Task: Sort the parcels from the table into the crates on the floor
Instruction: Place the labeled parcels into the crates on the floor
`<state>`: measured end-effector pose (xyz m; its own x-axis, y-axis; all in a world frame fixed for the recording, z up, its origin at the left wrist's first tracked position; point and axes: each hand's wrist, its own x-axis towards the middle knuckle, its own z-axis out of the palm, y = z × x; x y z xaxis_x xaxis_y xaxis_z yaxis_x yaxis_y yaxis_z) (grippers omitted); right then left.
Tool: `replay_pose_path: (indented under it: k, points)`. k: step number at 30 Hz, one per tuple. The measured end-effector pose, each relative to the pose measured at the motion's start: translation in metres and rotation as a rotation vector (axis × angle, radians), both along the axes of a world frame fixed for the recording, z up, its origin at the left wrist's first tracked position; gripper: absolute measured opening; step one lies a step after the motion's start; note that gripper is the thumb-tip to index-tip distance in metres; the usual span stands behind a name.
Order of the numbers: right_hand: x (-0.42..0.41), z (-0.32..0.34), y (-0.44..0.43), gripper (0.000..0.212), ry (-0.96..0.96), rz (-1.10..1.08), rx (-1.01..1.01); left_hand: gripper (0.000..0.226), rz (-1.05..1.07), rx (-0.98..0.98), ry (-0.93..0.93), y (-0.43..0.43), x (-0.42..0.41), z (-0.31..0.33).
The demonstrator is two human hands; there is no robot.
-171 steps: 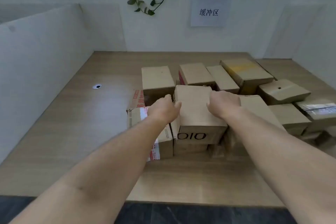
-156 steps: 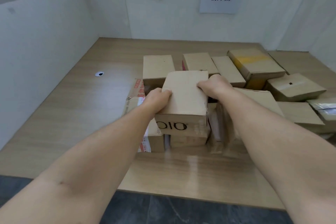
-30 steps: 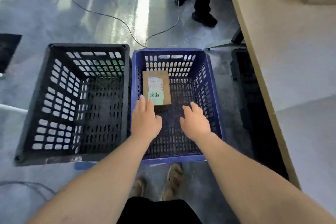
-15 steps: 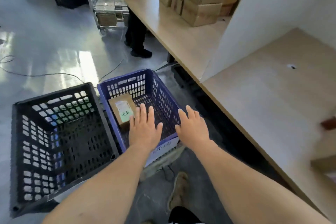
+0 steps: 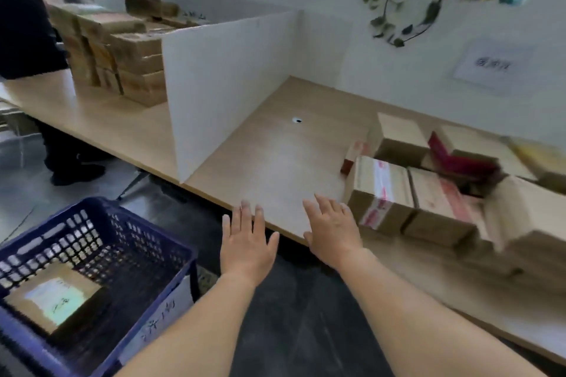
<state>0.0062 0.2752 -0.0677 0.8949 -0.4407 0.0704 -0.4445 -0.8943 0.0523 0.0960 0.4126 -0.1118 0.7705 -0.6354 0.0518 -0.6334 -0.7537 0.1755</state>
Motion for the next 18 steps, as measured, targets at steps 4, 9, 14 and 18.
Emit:
replay_pose_path:
  k: [4,9,14,18]
  points:
    - [-0.055,0.021,-0.054,0.065,-0.052,-0.101,-0.073,0.071,-0.122,-0.026,-0.045,-0.065,-0.041,0.016]
    - [-0.146,0.037,-0.127,0.066,-0.097,-0.212,-0.084,0.071,-0.250,-0.080,-0.051,-0.156,-0.110,0.034]
    - [-0.238,0.064,-0.206,0.056,-0.169,-0.340,-0.177,0.068,-0.382,-0.122,-0.100,-0.241,-0.178,0.056]
    - [-0.299,0.082,-0.262,0.057,-0.200,-0.487,-0.199,0.067,-0.434,-0.161,-0.085,-0.300,-0.221,0.067]
